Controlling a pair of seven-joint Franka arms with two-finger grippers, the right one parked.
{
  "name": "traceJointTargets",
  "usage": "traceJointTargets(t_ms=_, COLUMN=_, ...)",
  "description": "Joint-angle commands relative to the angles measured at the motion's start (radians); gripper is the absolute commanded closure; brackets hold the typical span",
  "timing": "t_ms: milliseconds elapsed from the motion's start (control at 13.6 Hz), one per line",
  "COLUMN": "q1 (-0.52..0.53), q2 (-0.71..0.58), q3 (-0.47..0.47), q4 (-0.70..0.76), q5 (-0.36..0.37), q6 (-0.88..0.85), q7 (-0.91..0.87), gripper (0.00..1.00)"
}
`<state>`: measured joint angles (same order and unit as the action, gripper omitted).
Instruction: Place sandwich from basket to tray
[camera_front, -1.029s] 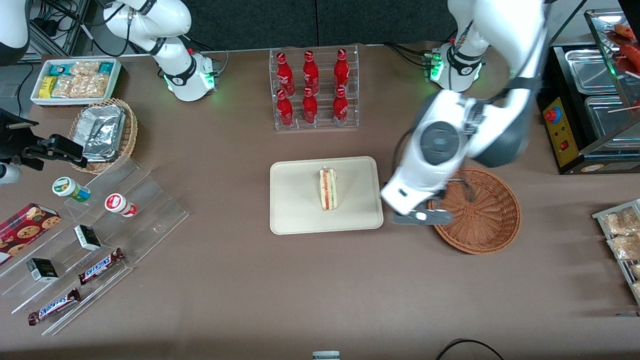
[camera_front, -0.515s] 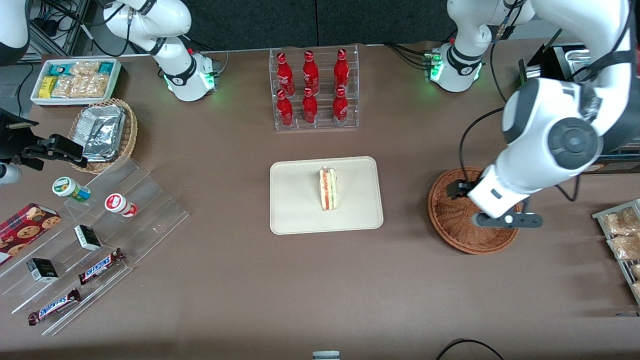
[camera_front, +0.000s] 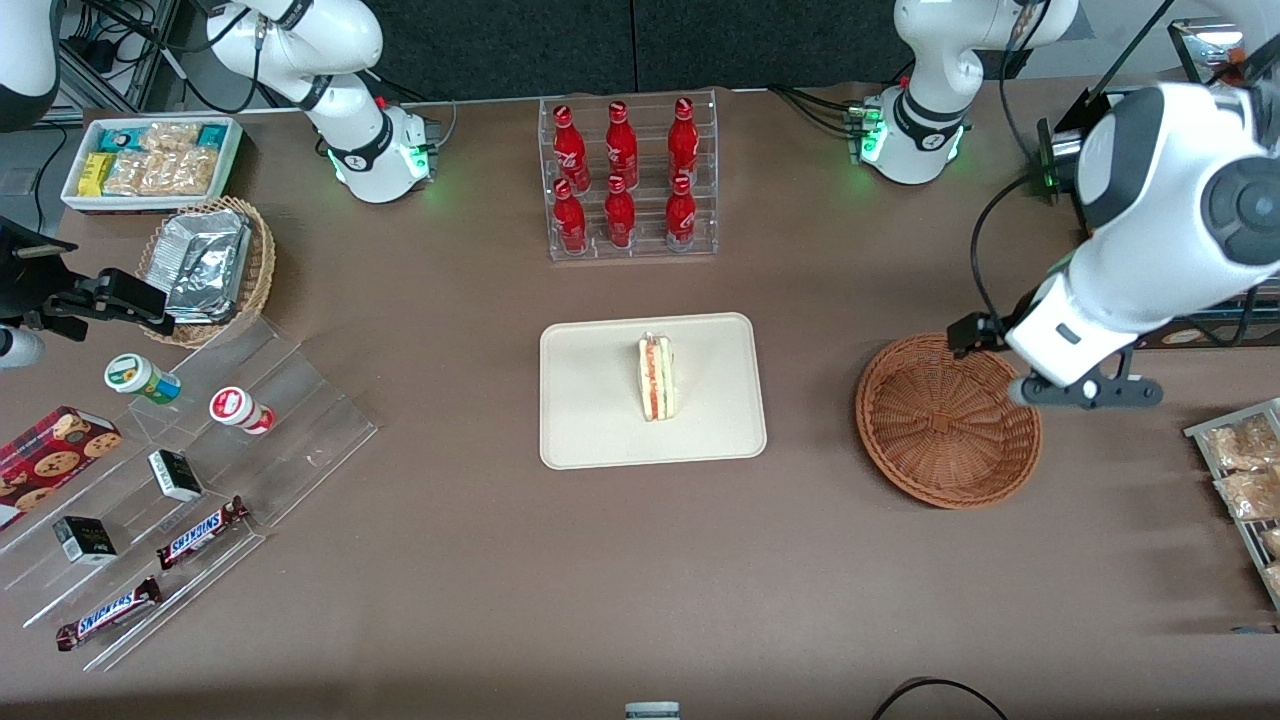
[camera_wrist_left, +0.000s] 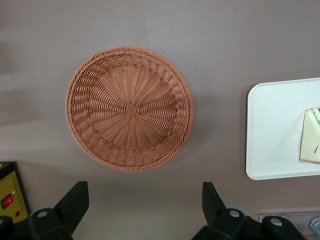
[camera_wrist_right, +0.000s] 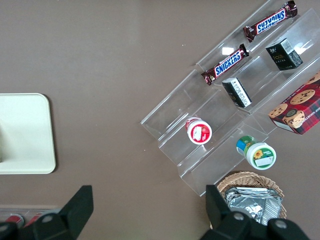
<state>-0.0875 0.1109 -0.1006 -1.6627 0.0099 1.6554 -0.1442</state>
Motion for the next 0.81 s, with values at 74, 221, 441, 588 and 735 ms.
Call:
traceJointTargets(t_ms=74, q1=0.034, q2=-0.161, q3=-0.005, q4=-0.133, q5=-0.025, q6=0.011, q7=0.020, gripper=0.00)
traceJointTargets(t_ms=221, q1=0.041, q2=-0.200, q3=-0.005, q4=-0.143, q5=-0.025, q6=-0.029, q7=0.021, gripper=0.00)
traceJointTargets(t_ms=441, q1=0.041, q2=-0.229, q3=0.027, q4=-0.138, q5=-0.025, q6=-0.055, q7=0.032, gripper=0.00)
traceJointTargets(t_ms=588, q1=0.038, q2=-0.241, q3=0.083, q4=-0.127, q5=-0.025, q6=-0.081, q7=0.113, gripper=0.00)
traceJointTargets(t_ms=735, q1=0.038, q2=-0.249, q3=0.098, q4=-0.121, q5=-0.024, q6=-0.086, q7=0.130, gripper=0.00)
